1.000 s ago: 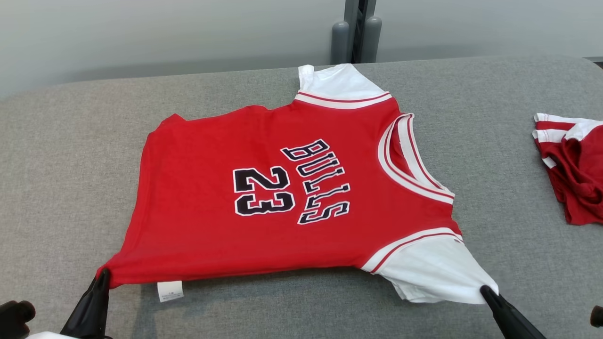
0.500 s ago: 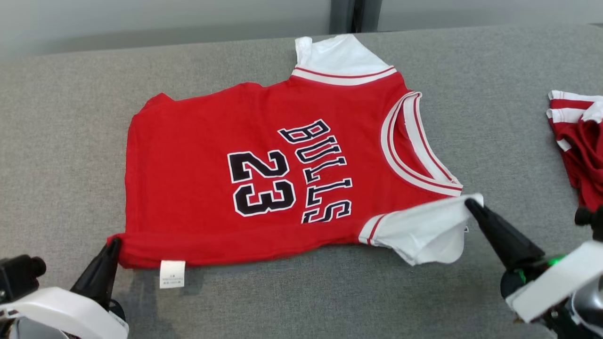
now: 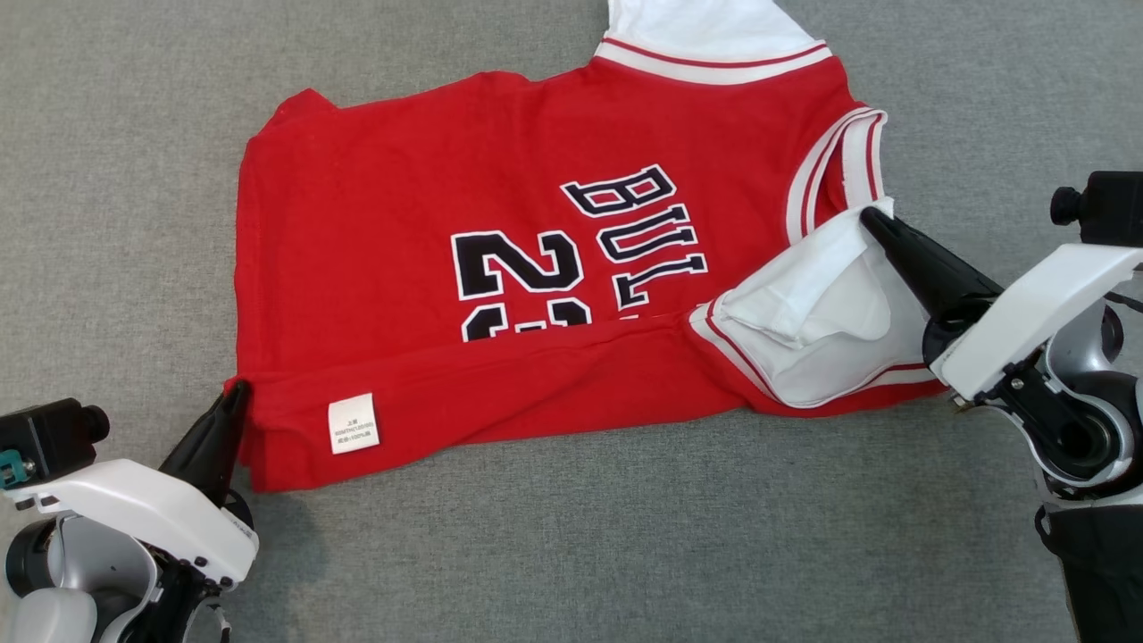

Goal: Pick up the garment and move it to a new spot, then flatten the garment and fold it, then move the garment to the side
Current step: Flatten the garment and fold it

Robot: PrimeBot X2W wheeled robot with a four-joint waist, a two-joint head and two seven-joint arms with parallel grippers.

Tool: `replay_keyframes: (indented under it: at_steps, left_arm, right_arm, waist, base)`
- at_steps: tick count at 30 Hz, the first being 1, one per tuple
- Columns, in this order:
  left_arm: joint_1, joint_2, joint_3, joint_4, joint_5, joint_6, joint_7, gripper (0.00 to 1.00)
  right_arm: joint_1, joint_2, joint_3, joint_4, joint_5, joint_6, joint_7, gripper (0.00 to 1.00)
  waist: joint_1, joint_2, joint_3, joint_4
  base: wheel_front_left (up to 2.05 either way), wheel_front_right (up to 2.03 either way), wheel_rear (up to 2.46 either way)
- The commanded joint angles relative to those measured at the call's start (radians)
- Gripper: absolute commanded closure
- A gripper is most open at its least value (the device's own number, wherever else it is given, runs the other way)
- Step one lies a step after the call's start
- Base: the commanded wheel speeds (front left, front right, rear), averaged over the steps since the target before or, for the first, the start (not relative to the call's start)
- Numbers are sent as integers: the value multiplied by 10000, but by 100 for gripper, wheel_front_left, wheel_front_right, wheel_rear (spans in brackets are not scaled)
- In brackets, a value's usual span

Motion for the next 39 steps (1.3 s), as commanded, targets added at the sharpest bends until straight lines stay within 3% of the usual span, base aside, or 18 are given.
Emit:
replay_keyframes:
  at_steps: [1, 3, 4, 5, 6, 7, 15, 19, 23, 33, 39]
  left_arm:
    - [-224, -16, 15, 178, -92, -99, -77, 100]
    - [-355, -108, -41, 391, -88, -188, -143, 100]
    - [-376, -148, -55, 480, -100, -243, -175, 73]
    - [-396, -177, -92, 575, -88, -269, -209, 52]
    - [-437, -212, -80, 643, -49, -306, -319, 0]
    - [-479, -277, -67, 685, -16, -363, -462, 0]
    - [-709, -1004, 335, 510, 632, -329, -2534, 0]
    - [-835, -1108, 506, 230, 1391, -96, -3695, 0]
    - [-967, -1114, 505, -54, 2265, 179, -4368, 0]
    - [-528, -1066, 128, 176, 4156, 579, -4719, 0]
    - [-229, -1070, -49, 643, 4364, 419, -4749, 0]
  right_arm:
    - [-260, -101, 145, 292, 115, 5, -161, 100]
    - [-462, -196, 316, 680, 202, 5, -359, 100]
    - [-526, -216, 412, 857, 276, 5, -456, 100]
    - [-570, -215, 488, 1004, 341, 5, -557, 96]
    - [-608, -209, 545, 1063, 459, 5, -701, 61]
    - [-597, -222, 600, 1120, 568, 5, -864, 0]
    - [340, -214, 236, 510, 471, 5, -3515, 0]
    - [843, -179, -206, -133, -455, 5, -5245, 0]
    - [1267, -173, -376, -717, -1868, 5, -6235, 0]
    - [2738, 140, -700, -1396, -4698, 5, -6672, 0]
    - [3295, 503, -859, -1234, -5244, 5, -6532, 0]
  waist:
    - [0, 0, 80, 102]
    - [0, 0, 91, 151]
    - [0, 0, 87, 171]
    - [0, 0, 62, 197]
    - [0, 0, 44, 210]
    - [0, 0, 12, 222]
    - [0, 0, -414, 248]
    - [0, 0, -676, 125]
    - [0, 0, -964, -31]
    - [0, 0, -1660, -162]
    - [0, 0, -1918, -188]
  base:
    - [0, 0, 0]
    - [0, 0, 0]
    - [0, 0, 0]
    - [0, 0, 0]
    - [0, 0, 0]
    - [0, 0, 0]
    - [0, 0, 0]
    - [0, 0, 0]
    - [0, 0, 0]
    - [0, 0, 0]
    - [0, 0, 0]
